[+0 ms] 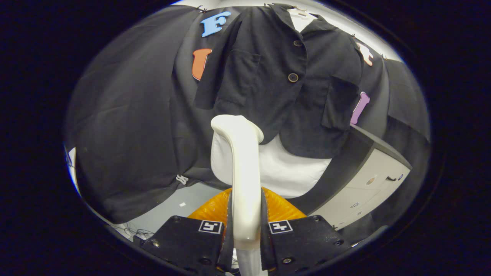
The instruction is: Iron the clothes twice with a garment steamer, once on the left side and once on the right side.
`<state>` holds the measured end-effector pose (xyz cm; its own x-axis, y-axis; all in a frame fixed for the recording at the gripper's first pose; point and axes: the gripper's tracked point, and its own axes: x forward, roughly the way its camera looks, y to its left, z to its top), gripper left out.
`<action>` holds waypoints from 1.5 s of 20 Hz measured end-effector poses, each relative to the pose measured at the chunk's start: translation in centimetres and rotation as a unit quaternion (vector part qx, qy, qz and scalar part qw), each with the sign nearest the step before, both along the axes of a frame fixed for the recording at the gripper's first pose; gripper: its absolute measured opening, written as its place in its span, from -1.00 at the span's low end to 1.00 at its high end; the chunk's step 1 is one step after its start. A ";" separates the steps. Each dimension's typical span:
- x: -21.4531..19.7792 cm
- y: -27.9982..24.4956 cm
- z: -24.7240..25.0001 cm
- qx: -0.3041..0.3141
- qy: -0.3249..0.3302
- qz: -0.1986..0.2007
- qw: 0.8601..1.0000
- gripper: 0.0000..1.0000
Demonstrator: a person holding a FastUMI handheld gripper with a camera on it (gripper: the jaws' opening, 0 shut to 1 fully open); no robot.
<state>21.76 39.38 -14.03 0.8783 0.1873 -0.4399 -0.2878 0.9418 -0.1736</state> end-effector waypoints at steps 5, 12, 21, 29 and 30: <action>-0.8 -1.3 -2.2 0.008 0.042 -0.001 0.999 -0.38; -4.7 -7.6 1.2 0.046 0.025 -0.002 0.999 -0.38; -12.8 -26.4 8.1 0.085 -0.035 -0.028 0.995 -0.38; -19.7 -38.1 10.2 0.116 -0.042 -0.043 0.991 -0.38; -20.5 -39.0 10.2 0.121 -0.040 -0.042 0.991 -0.38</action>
